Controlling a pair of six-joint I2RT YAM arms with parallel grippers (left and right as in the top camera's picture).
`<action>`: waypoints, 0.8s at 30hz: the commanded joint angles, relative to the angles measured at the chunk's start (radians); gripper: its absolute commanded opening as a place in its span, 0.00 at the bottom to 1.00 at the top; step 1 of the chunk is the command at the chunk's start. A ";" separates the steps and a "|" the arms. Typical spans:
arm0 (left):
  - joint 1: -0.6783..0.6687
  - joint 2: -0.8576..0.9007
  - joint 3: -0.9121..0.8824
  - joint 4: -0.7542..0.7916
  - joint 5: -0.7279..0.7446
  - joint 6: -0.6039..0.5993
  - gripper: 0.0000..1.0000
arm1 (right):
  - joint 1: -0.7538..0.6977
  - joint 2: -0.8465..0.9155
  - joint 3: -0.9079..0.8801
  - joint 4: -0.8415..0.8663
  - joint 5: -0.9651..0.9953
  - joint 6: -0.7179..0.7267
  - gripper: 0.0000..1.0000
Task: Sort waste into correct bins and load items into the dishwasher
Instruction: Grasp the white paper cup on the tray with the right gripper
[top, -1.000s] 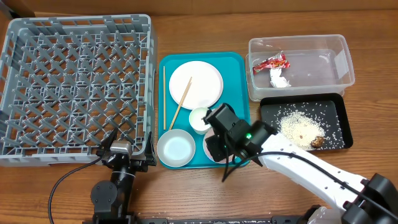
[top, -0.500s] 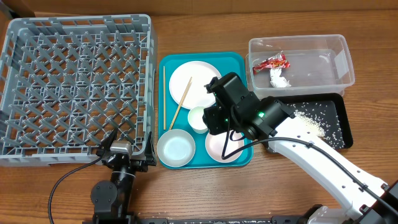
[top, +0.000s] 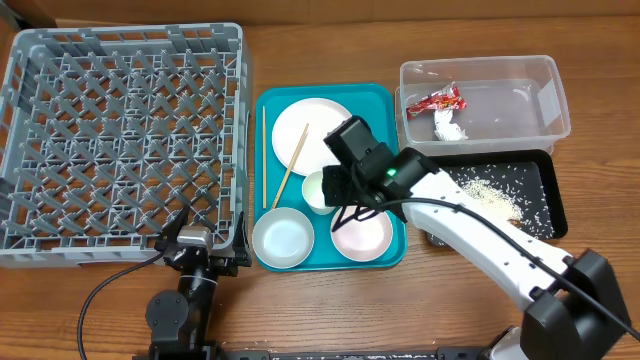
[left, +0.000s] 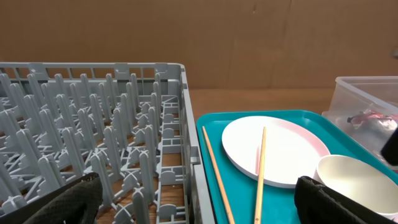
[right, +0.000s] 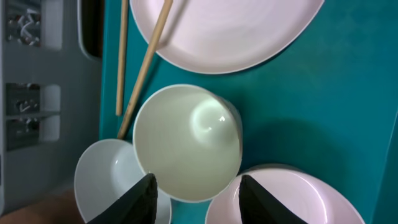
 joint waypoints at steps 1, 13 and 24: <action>-0.006 -0.007 -0.004 0.000 0.008 0.019 1.00 | 0.000 0.020 0.013 0.016 0.037 0.049 0.44; -0.006 -0.007 -0.004 0.000 0.008 0.019 1.00 | 0.000 0.040 0.012 0.019 0.079 0.066 0.44; -0.006 -0.007 -0.004 0.000 0.008 0.019 1.00 | 0.000 0.075 0.013 0.024 0.077 0.067 0.44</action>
